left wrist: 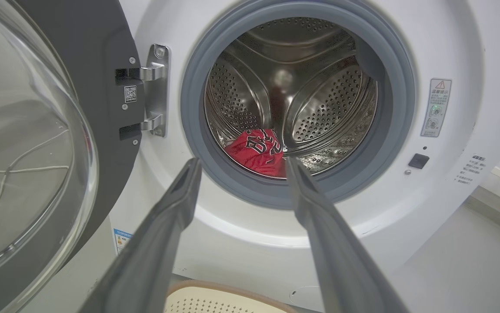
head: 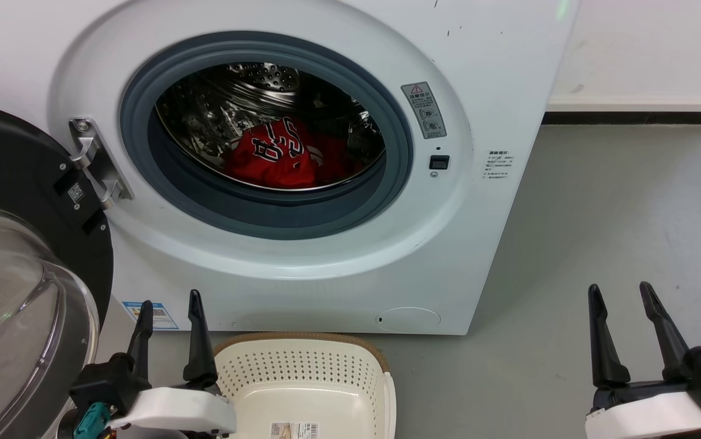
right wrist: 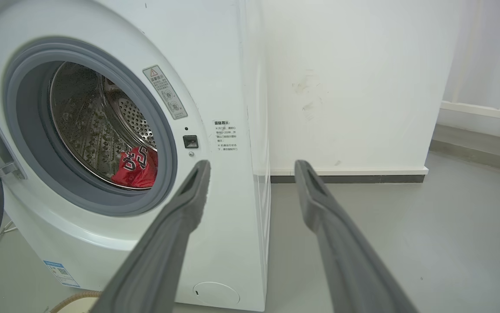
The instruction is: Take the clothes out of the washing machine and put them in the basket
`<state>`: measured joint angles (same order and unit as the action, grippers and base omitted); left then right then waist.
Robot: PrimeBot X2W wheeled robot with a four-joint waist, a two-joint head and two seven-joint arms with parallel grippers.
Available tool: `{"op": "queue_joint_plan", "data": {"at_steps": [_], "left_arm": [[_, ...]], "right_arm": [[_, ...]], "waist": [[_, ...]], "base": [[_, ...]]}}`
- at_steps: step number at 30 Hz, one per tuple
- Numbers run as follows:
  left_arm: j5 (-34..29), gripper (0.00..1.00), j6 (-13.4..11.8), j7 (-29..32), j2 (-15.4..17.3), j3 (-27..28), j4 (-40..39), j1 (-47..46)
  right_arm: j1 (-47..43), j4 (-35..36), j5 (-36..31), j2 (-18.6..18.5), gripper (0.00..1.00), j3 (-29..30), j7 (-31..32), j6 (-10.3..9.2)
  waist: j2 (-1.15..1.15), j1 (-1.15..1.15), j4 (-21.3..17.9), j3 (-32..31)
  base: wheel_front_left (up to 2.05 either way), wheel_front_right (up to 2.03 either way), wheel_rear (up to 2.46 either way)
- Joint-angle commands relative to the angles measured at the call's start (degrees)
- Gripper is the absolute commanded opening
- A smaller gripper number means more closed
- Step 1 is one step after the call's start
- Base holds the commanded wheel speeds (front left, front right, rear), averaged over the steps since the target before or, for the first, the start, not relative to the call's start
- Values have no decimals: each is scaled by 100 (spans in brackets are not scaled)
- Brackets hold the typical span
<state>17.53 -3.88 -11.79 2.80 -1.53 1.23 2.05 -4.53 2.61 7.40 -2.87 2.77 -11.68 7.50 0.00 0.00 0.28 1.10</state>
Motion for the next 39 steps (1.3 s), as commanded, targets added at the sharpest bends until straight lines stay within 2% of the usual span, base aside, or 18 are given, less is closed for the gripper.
{"op": "queue_joint_plan", "data": {"at_steps": [1,28,39], "left_arm": [[-211,100,-32,-76,11,-20,-15,57],[-1042,100,-128,-355,12,-88,145,220],[-933,100,-152,-343,11,-59,235,218]], "right_arm": [[-64,87,-259,-3,100,-8,-87,-2],[-278,177,-1195,0,100,-19,-366,-3],[-261,100,-1054,0,100,4,-354,-3]], "waist": [[0,0,5,2],[0,0,22,13],[0,0,29,3]], "base": [[0,0,0],[0,0,0],[0,0,0]]}}
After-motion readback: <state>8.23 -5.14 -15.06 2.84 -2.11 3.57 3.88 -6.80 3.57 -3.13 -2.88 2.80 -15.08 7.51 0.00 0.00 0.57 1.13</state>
